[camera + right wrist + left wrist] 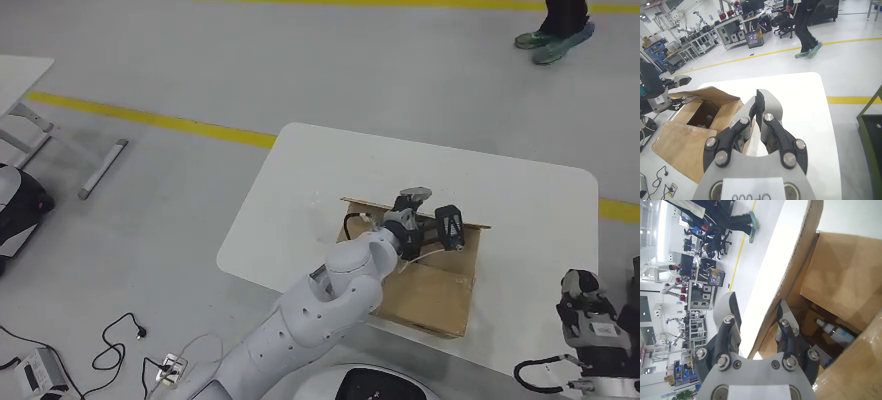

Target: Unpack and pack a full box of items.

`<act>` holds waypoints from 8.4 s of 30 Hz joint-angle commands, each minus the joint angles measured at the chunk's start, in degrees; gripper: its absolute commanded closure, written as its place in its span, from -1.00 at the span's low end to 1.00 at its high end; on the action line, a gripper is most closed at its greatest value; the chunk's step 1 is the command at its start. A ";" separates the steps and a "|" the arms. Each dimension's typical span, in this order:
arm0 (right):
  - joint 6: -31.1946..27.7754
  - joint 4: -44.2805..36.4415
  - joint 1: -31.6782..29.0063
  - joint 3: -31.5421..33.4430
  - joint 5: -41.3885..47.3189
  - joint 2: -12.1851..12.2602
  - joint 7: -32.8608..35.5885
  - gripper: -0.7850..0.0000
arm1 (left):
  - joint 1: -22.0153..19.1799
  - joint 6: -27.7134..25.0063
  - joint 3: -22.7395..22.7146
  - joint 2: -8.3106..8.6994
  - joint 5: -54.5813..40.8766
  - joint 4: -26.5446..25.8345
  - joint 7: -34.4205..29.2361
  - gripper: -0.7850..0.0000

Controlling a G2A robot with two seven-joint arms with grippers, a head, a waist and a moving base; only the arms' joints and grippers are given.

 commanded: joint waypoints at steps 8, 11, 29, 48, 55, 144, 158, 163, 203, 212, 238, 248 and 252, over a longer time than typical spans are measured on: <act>0.02 0.43 0.25 -0.18 -0.05 -0.02 -0.17 1.00 | -8.49 9.65 2.02 -2.25 -0.92 10.45 -0.14 -1.00; 0.08 0.38 0.13 -0.27 -0.06 -0.04 -0.17 1.00 | -11.66 12.10 3.56 -3.25 -0.75 15.42 -0.78 -1.00; 0.23 -0.23 -0.53 0.22 -0.03 -0.05 -0.23 1.00 | -20.64 13.76 9.20 -8.10 -2.70 32.94 -5.43 -1.00; -1.75 -1.56 -1.32 0.64 1.42 -0.02 -0.81 1.00 | -6.37 10.89 -3.93 -5.70 -6.01 8.30 -5.20 -1.00; -8.66 -1.09 -0.81 0.68 3.72 0.39 2.80 1.00 | 5.28 2.78 -12.02 -4.05 -13.76 -7.13 -7.06 -1.00; -28.97 18.42 28.79 -13.15 20.90 7.22 50.96 -0.15 | 20.56 -3.81 -33.27 -0.73 -38.35 -21.88 -13.59 -1.00; -30.96 17.51 28.45 -14.70 28.48 8.46 54.30 0.32 | 20.56 -3.81 -33.27 -0.73 -38.35 -21.88 -13.59 -1.00; -32.72 17.62 28.72 -15.70 35.60 9.00 57.51 0.33 | 20.56 -3.81 -33.27 -0.73 -38.35 -21.88 -13.59 -1.00; -28.41 22.42 37.34 -20.88 35.46 11.02 52.06 1.00 | 20.56 -3.81 -33.27 -0.73 -38.35 -21.88 -13.59 -1.00; -33.60 14.70 33.97 -16.78 22.02 12.21 43.94 1.00 | 20.59 -2.04 -33.90 -0.56 -39.99 -21.71 -12.10 -1.00; -39.33 2.99 22.74 -15.98 -5.91 13.91 29.04 0.16 | 15.37 -12.26 -29.49 2.04 -43.88 -20.17 -31.87 -1.00; -41.48 3.96 21.63 -14.30 2.94 14.46 27.61 -1.00 | 17.61 -18.01 -29.23 3.32 -46.04 -22.52 -32.44 -1.00; -43.52 5.32 20.62 -10.61 13.32 15.06 26.73 -1.00 | 18.94 -20.21 -29.44 3.88 -47.55 -23.42 -32.60 -1.00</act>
